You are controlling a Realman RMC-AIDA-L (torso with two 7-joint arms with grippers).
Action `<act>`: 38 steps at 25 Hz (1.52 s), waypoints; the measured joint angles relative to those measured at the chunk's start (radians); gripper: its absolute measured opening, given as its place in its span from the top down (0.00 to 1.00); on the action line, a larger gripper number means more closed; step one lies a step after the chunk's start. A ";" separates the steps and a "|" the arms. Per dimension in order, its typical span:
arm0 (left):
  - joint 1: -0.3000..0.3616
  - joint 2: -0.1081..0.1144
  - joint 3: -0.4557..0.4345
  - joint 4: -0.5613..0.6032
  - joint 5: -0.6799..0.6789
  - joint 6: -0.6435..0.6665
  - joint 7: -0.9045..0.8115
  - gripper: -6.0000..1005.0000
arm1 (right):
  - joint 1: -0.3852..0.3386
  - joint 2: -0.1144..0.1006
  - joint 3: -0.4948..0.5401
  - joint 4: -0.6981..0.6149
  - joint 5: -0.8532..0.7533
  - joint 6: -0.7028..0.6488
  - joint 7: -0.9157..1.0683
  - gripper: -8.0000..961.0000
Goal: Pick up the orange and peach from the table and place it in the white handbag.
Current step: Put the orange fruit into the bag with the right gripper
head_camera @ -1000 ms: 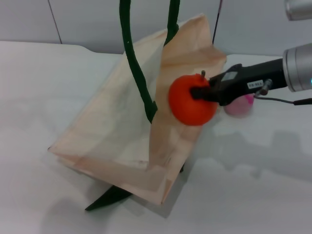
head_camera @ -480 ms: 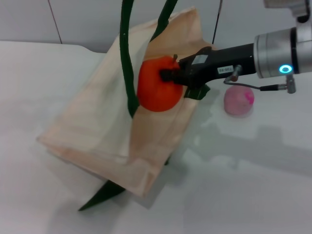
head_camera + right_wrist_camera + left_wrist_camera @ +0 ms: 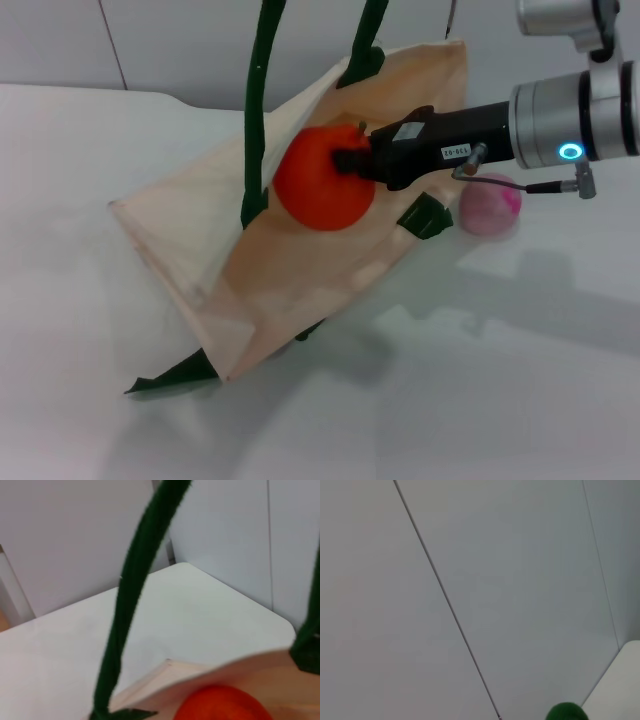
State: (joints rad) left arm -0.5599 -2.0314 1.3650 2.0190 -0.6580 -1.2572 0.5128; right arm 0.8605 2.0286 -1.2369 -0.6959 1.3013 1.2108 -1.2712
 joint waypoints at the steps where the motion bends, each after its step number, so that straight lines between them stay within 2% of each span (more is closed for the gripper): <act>1: 0.000 0.000 0.000 0.000 0.000 0.000 -0.001 0.87 | 0.001 0.000 -0.003 0.006 0.000 -0.008 -0.002 0.93; 16: 0.000 0.000 -0.002 0.004 -0.003 0.003 -0.017 0.87 | 0.063 -0.006 -0.009 0.108 0.000 -0.027 -0.017 0.93; 22: -0.001 0.000 -0.005 0.006 0.000 0.003 -0.023 0.87 | 0.067 -0.010 -0.008 0.118 -0.004 -0.038 -0.012 0.85; 31: 0.002 0.000 -0.008 0.006 0.047 0.003 -0.052 0.87 | 0.078 -0.012 -0.011 0.131 -0.004 -0.062 -0.003 0.43; 33: 0.007 0.000 -0.011 0.006 0.051 0.003 -0.053 0.87 | 0.074 -0.021 -0.007 0.133 -0.004 -0.061 0.006 0.35; 38: 0.025 0.001 -0.026 0.006 0.058 0.004 -0.054 0.87 | 0.054 -0.048 -0.007 0.129 -0.040 -0.051 0.053 0.25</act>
State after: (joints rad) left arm -0.5353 -2.0304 1.3388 2.0248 -0.5996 -1.2535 0.4585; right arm 0.9150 1.9804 -1.2439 -0.5671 1.2609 1.1595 -1.2178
